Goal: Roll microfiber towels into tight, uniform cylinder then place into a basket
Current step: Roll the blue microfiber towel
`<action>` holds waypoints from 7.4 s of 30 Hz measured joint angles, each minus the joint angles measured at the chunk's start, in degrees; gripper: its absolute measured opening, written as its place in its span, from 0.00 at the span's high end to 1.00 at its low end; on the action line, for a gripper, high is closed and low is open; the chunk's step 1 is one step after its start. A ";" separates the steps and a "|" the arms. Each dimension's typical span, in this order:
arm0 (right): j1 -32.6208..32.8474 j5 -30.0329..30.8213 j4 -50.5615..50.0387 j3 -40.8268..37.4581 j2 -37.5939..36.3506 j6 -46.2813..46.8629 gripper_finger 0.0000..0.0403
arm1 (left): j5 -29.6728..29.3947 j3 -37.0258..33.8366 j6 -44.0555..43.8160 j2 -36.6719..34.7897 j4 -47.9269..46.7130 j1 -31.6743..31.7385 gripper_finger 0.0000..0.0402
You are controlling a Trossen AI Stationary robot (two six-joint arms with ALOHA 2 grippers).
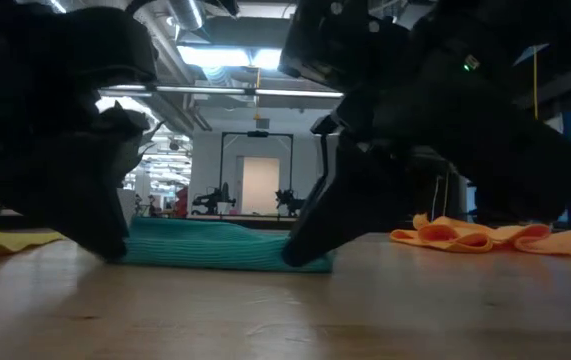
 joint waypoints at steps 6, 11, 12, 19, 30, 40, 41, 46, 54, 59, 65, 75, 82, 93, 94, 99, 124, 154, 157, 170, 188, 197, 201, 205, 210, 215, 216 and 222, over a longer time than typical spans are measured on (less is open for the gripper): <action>0.01 -5.41 -0.27 1.72 0.00 4.85 0.98 | 3.06 0.12 -0.03 -0.29 0.20 -0.35 1.00; 0.08 -10.64 -0.24 3.45 0.00 9.23 0.98 | 3.59 0.15 -0.62 -0.34 0.45 -0.36 1.00; 0.15 -11.10 -0.22 3.72 0.00 9.89 0.98 | 4.06 0.19 -1.12 -0.36 0.49 -0.36 1.00; 0.81 -11.25 -0.33 4.28 0.00 14.81 0.98 | 7.82 1.29 -1.18 -0.50 -0.13 -0.36 1.00; 0.87 -13.88 -4.08 4.28 -0.16 21.15 0.98 | 16.13 7.57 3.35 -0.47 -2.96 4.07 1.00; 2.52 -7.03 -10.10 4.26 -4.73 26.06 0.98 | 16.11 8.07 3.22 -0.47 -3.02 6.42 1.00; 2.63 -6.26 -10.80 4.26 -4.93 27.06 0.98 | 16.11 8.07 3.22 -0.47 -2.95 6.40 1.00; 2.97 -3.60 -13.41 4.27 -4.98 30.53 0.97 | 12.81 8.07 3.29 -0.47 -2.70 6.46 1.00; 2.97 -3.06 -16.11 4.26 -4.98 33.24 0.97 | 8.35 8.07 3.57 -0.47 -2.63 6.68 1.00; 2.97 -0.40 -19.22 4.26 -5.37 37.90 0.97 | 15.71 8.08 2.69 -0.47 -2.32 8.01 1.00; 2.91 -11.08 -18.08 4.28 -5.70 38.57 0.97 | 22.52 8.26 3.56 -0.54 -1.05 8.63 1.00; 3.28 -11.18 -18.06 4.24 -6.03 40.02 0.97 | 23.64 8.15 6.75 -0.56 1.62 11.86 1.00; 3.28 -5.15 -23.72 4.24 -6.03 44.08 0.97 | 20.09 8.11 6.65 -0.56 1.70 13.80 1.00; 3.28 1.51 -29.44 4.24 -6.22 47.85 0.97 | 12.45 8.09 8.25 -0.56 2.18 14.15 1.00; 3.27 2.31 -30.22 4.24 -6.26 48.19 0.97 | 11.52 8.09 8.52 -0.56 2.20 14.22 1.00; 3.16 4.59 -34.49 4.25 -6.27 51.14 0.97 | 10.16 8.09 9.47 -0.56 2.81 15.35 1.00; 4.09 -15.99 -16.00 4.30 -6.27 39.13 0.97 | 33.17 8.15 9.43 -0.54 3.78 11.81 1.00; 1.14 0.24 -28.21 4.28 -3.46 46.14 0.97 | 24.26 8.04 10.17 -0.50 4.45 12.70 1.00; 1.14 -3.42 -28.20 4.49 -4.28 45.90 0.97 | 26.06 8.07 9.04 -0.50 4.47 12.82 1.00; 5.80 -8.76 -25.31 11.09 -4.50 36.87 0.97 | 35.28 8.17 4.86 -0.52 4.98 8.30 1.00; 4.15 0.45 -23.79 5.21 -4.50 46.26 0.97 | 29.72 8.17 4.99 -0.52 5.35 7.40 1.00; 2.21 -2.35 -18.33 0.87 -4.50 44.79 0.97 | 27.30 8.07 4.97 -0.52 4.98 8.34 1.00; 1.73 -2.44 -18.00 -0.78 -4.61 44.79 0.97 | 22.57 8.07 5.04 -0.52 4.58 8.83 1.00; 1.66 -2.34 -18.14 -1.18 -4.68 44.77 0.97 | 20.61 8.04 6.00 -0.52 4.18 10.05 1.00; 1.66 -2.95 -18.31 -1.18 -4.68 44.74 0.97 | 15.99 8.04 8.07 -0.52 4.21 11.77 1.00; 1.67 -3.08 -18.16 -1.20 -4.67 44.72 0.97 | 15.19 8.03 8.07 0.65 4.43 13.76 1.00; 1.67 -3.13 -18.13 -1.20 -4.66 44.72 0.97 | 15.37 8.02 8.05 1.11 4.49 13.99 1.00; 1.66 -3.30 -18.03 -1.20 -4.63 44.72 0.97 | 18.01 8.04 8.05 3.74 4.30 14.48 1.00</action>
